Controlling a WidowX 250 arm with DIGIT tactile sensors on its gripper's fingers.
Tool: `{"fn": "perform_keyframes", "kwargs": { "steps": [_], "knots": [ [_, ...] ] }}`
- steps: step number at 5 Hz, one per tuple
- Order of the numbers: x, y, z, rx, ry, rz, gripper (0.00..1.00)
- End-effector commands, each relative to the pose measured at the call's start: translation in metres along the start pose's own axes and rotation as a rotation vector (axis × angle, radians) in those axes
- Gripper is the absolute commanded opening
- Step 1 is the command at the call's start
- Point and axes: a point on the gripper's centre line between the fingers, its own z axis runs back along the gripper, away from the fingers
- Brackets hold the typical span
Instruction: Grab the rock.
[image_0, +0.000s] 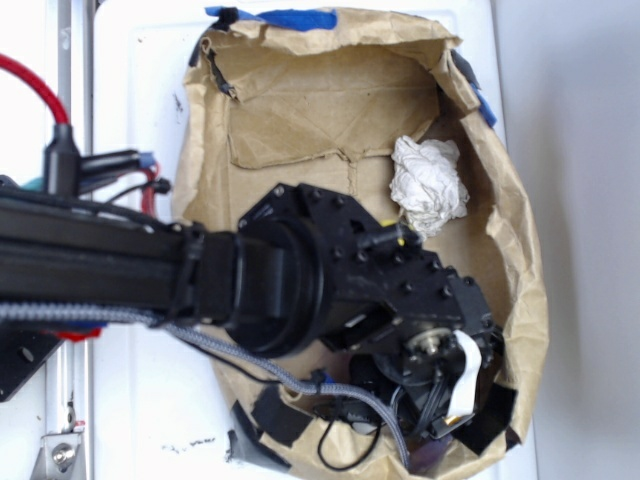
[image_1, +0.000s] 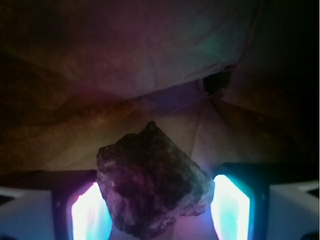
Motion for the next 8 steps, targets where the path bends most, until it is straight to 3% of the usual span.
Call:
{"fn": "perform_keyframes", "kwargs": {
  "steps": [1, 2, 3, 5, 6, 8],
  "knots": [
    [0.007, 0.004, 0.041, 0.052, 0.006, 0.157, 0.0],
    [-0.008, -0.002, 0.076, 0.053, 0.024, 0.299, 0.0],
    [-0.017, -0.005, 0.105, 0.069, 0.08, 0.501, 0.0],
    [-0.027, 0.0, 0.142, 0.005, 0.152, 0.805, 0.0],
    [-0.026, 0.008, 0.157, 0.165, 0.186, 1.03, 0.0],
    [-0.024, 0.003, 0.162, 0.304, 0.192, 1.154, 0.0]
  ]
}}
